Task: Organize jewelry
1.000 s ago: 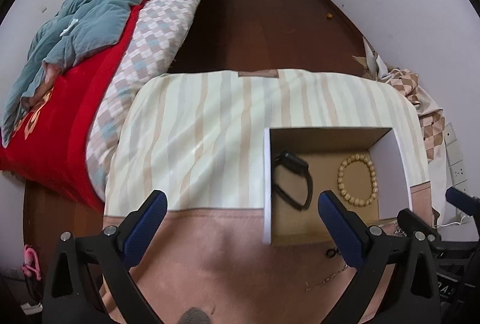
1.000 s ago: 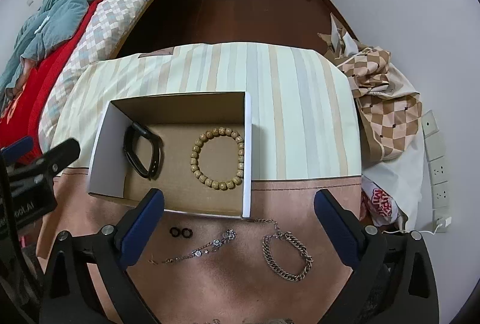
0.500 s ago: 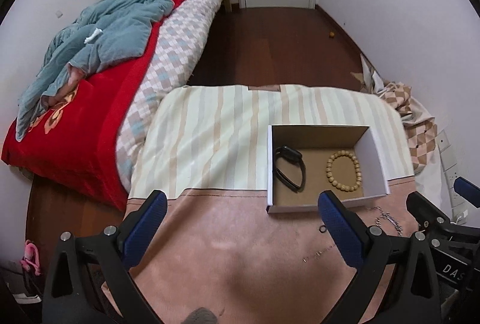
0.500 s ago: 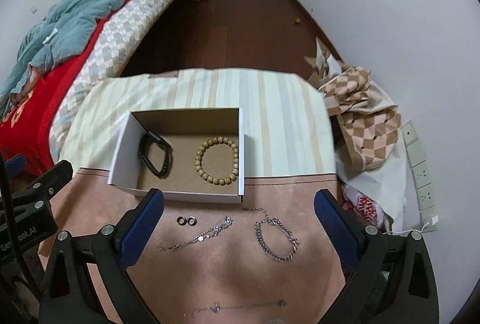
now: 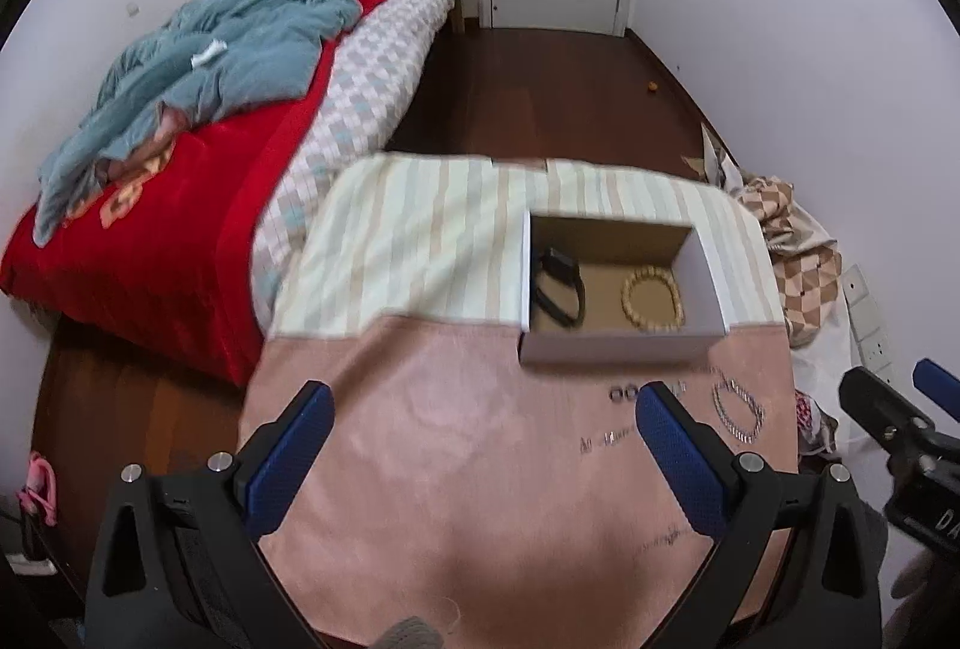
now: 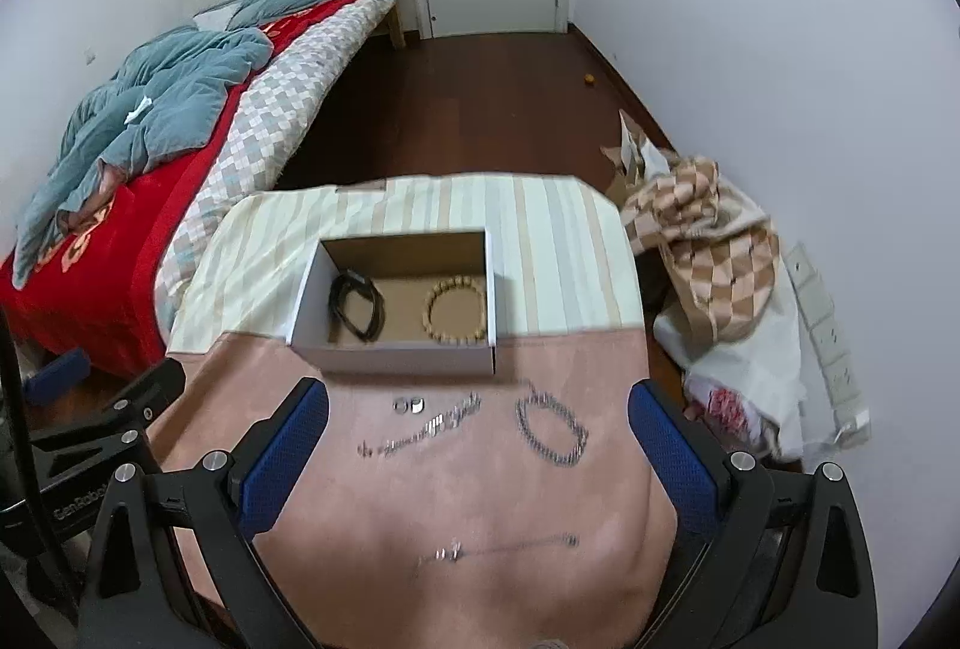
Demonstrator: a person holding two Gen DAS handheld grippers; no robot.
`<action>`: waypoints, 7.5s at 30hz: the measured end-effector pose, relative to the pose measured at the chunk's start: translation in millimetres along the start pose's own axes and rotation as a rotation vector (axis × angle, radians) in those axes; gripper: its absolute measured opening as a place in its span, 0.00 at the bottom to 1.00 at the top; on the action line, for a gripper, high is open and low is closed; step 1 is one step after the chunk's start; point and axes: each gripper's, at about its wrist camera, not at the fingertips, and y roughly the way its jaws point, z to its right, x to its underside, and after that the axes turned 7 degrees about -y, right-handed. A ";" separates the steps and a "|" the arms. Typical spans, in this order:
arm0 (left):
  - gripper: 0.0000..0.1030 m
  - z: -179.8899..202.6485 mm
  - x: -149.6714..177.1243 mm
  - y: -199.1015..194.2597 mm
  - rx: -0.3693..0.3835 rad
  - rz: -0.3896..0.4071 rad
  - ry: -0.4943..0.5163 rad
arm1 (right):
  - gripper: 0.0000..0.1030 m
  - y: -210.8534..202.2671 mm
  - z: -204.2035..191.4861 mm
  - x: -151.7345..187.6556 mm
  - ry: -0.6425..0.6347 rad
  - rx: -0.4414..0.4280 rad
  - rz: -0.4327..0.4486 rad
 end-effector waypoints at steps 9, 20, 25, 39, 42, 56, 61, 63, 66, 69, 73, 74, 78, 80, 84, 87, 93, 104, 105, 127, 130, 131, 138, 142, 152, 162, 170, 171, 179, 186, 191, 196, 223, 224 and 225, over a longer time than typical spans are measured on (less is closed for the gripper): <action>1.00 0.8 72.1 66.6 -0.084 -0.137 0.037 | 0.98 67.0 59.1 91.9 0.182 -0.013 -0.223; 1.00 10.2 107.7 114.7 -0.127 -0.206 0.094 | 0.51 129.6 80.3 154.1 0.246 0.041 -0.268; 1.00 12.6 107.2 124.7 -0.121 -0.230 0.105 | 0.39 133.3 64.9 151.8 0.188 0.067 -0.226; 1.00 10.8 91.5 135.9 -0.093 -0.242 0.083 | 0.10 111.9 47.6 135.4 0.151 0.039 -0.118; 1.00 10.3 81.1 140.5 -0.075 -0.241 0.065 | 0.10 99.9 58.0 120.4 0.191 0.018 -0.075; 0.98 117.9 49.6 155.8 0.070 -0.198 0.297 | 0.10 127.7 92.6 105.4 0.308 -0.043 -0.098; 0.88 151.0 53.7 171.3 0.074 -0.226 0.404 | 0.10 136.0 101.3 106.2 0.337 -0.047 -0.100; 0.85 158.7 56.7 176.6 0.073 -0.239 0.425 | 0.10 138.3 104.7 106.2 0.346 -0.048 -0.100; 0.84 162.2 51.8 181.2 0.079 -0.233 0.437 | 0.10 142.1 109.9 107.0 0.359 -0.052 -0.102; 0.71 170.3 50.1 180.0 0.102 -0.224 0.450 | 0.10 147.3 114.2 108.6 0.373 -0.057 -0.108; 0.39 175.2 51.0 180.1 0.152 -0.219 0.471 | 0.10 150.3 116.3 110.6 0.385 -0.061 -0.115; 0.25 175.9 50.9 179.5 0.178 -0.228 0.467 | 0.10 150.6 116.5 110.9 0.388 -0.062 -0.116; 0.07 176.4 52.7 178.2 0.210 -0.245 0.466 | 0.10 148.2 116.4 109.9 0.391 -0.068 -0.110; 0.07 168.8 53.0 177.3 0.234 -0.267 0.429 | 0.10 144.3 116.3 107.8 0.390 -0.072 -0.102; 0.02 146.2 53.9 168.0 0.277 -0.294 0.336 | 0.10 132.3 115.1 102.1 0.382 -0.080 -0.077; 0.02 124.9 52.9 157.8 0.303 -0.303 0.262 | 0.10 121.8 113.3 97.3 0.376 -0.095 -0.055; 0.02 94.5 44.9 129.4 0.339 -0.278 0.179 | 0.10 101.5 103.5 88.0 0.354 -0.129 -0.016; 0.02 64.0 7.6 71.8 0.407 -0.166 0.103 | 0.10 65.1 84.7 57.5 0.296 -0.186 0.058; 0.02 60.3 2.2 65.3 0.415 -0.157 0.099 | 0.10 60.9 82.6 52.3 0.287 -0.192 0.067; 0.01 46.6 -115.7 116.1 0.407 -0.156 0.029 | 0.10 94.9 5.1 -120.5 -0.017 -0.228 0.062; 0.01 50.8 -120.5 140.9 0.416 -0.208 0.014 | 0.10 124.7 5.2 -124.0 -0.013 -0.221 0.013; 0.01 52.8 -122.2 147.9 0.415 -0.217 0.014 | 0.10 134.2 6.4 -124.6 -0.008 -0.220 -0.004; 0.05 67.6 -131.4 168.1 0.405 -0.257 0.019 | 0.10 178.9 14.0 -121.7 0.004 -0.254 -0.099; 0.08 68.1 -135.6 170.3 0.344 -0.254 0.014 | 0.10 197.5 12.3 -119.2 0.006 -0.293 -0.172; 0.73 38.1 -125.3 159.2 0.145 -0.147 0.024 | 0.39 202.9 16.4 -101.2 -0.004 -0.234 -0.228; 1.00 20.2 -84.1 145.0 0.011 -0.093 0.038 | 0.95 185.3 13.5 -74.3 -0.044 -0.069 -0.206; 1.00 16.2 -58.9 132.8 -0.026 -0.096 0.042 | 0.99 182.6 9.4 -42.3 -0.045 0.000 -0.211; 1.00 15.5 -56.8 128.7 -0.027 -0.092 0.043 | 0.99 181.2 8.6 -41.0 -0.044 0.000 -0.210; 1.00 14.0 -45.8 81.5 -0.024 -0.017 0.035 | 0.99 138.5 3.1 -36.8 -0.046 0.011 -0.126; 1.00 13.4 -33.5 35.0 -0.004 0.039 0.041 | 0.99 85.3 -6.3 -31.0 -0.057 0.014 -0.035; 1.00 11.9 -27.4 7.4 0.015 0.064 0.041 | 0.99 49.7 -8.8 -24.0 -0.059 0.018 0.012; 1.00 12.5 -20.8 -16.6 0.032 0.093 0.048 | 0.99 12.3 -11.0 -15.5 -0.059 0.026 0.064; 1.00 21.6 57.9 124.6 -0.126 -0.095 0.006 | 0.69 152.9 95.2 96.1 0.183 0.045 -0.155; 1.00 21.6 59.1 128.1 -0.128 -0.102 0.007 | 0.67 160.5 93.8 95.9 0.168 0.054 -0.155; 1.00 20.7 59.5 132.3 -0.133 -0.111 0.008 | 0.66 168.2 92.6 95.4 0.156 0.059 -0.156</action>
